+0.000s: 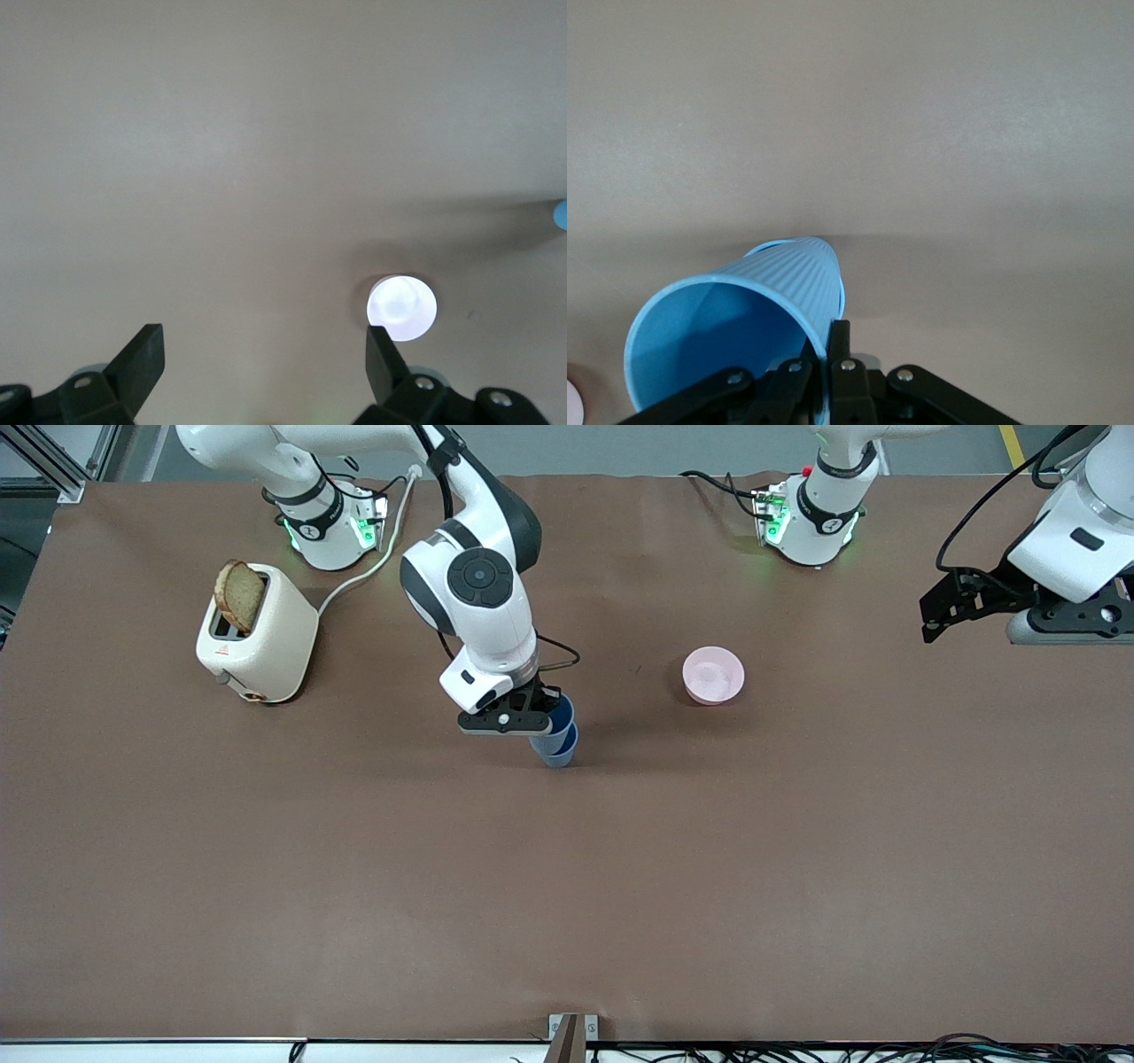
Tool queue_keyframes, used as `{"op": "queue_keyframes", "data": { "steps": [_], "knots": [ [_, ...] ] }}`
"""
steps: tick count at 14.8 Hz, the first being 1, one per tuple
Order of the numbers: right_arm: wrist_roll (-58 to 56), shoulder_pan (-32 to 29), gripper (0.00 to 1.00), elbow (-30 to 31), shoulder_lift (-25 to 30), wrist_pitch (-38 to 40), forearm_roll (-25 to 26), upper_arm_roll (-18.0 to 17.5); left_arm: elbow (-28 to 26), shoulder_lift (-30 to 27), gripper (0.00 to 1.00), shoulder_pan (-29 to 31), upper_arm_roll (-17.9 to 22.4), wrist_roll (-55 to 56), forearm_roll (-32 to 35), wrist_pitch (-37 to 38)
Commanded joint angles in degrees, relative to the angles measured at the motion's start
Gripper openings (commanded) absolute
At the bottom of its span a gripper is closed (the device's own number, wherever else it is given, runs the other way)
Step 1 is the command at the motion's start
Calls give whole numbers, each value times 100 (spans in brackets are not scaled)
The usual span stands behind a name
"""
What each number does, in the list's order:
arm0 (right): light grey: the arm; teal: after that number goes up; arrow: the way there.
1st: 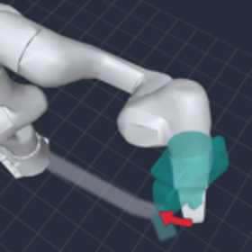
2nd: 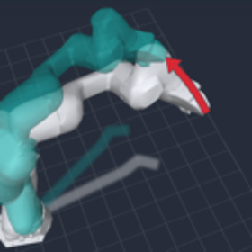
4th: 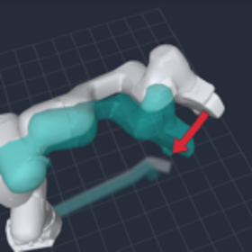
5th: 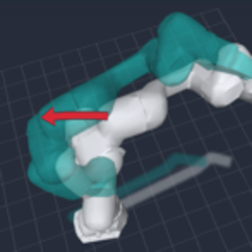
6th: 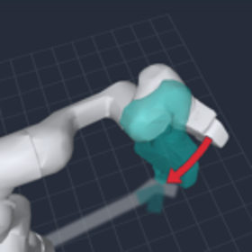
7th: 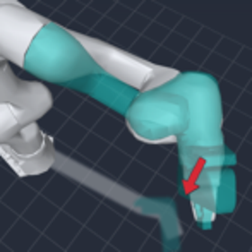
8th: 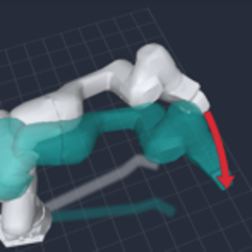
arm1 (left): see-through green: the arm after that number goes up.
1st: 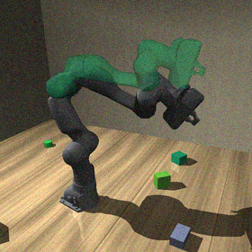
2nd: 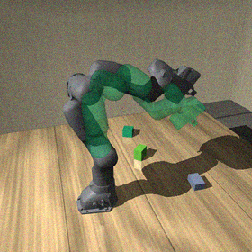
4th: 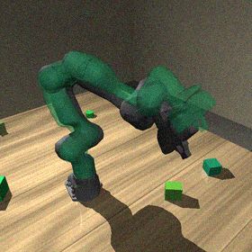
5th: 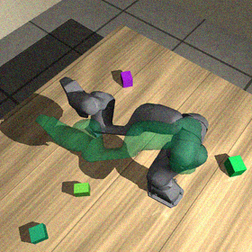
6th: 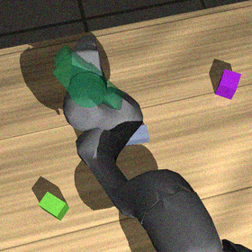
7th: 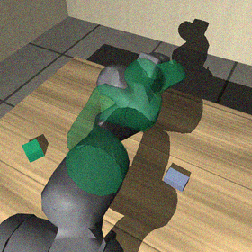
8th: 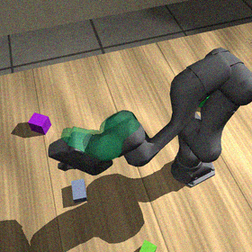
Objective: Stack blue cups with both arms
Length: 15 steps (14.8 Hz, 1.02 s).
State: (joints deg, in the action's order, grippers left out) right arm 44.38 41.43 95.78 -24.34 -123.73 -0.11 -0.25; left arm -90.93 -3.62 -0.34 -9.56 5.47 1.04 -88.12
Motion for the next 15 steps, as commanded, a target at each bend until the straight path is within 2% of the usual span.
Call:
{"op": "queue_keyframes", "data": {
  "steps": [1,6,9,10,11,12,13,14,15],
  "knots": [
    [106,93,2,187,105,-125,91,52,-110,-104,100,16,59,-257,-192,-39],
    [106,155,5,195,-18,-257,91,52,-127,-113,100,16,68,-301,-192,-12],
    [106,172,13,187,-61,-257,91,52,-127,-113,100,104,68,-310,-201,-12],
    [106,190,26,187,-97,-257,91,52,-136,-113,100,104,68,-310,-201,-12],
    [106,190,56,187,-97,-257,82,52,-136,-122,100,104,68,-310,-201,-3],
    [106,181,77,187,-97,-248,82,52,-136,-122,100,104,68,-310,-201,6],
    [106,181,91,178,-97,-248,90,52,-145,-122,100,104,68,-310,-201,6],
    [106,164,97,169,-97,-230,82,52,-145,-122,100,104,68,-310,-201,14],
    [98,120,98,160,-88,-204,82,60,-153,-122,100,104,68,-310,-201,15]
  ]
}}
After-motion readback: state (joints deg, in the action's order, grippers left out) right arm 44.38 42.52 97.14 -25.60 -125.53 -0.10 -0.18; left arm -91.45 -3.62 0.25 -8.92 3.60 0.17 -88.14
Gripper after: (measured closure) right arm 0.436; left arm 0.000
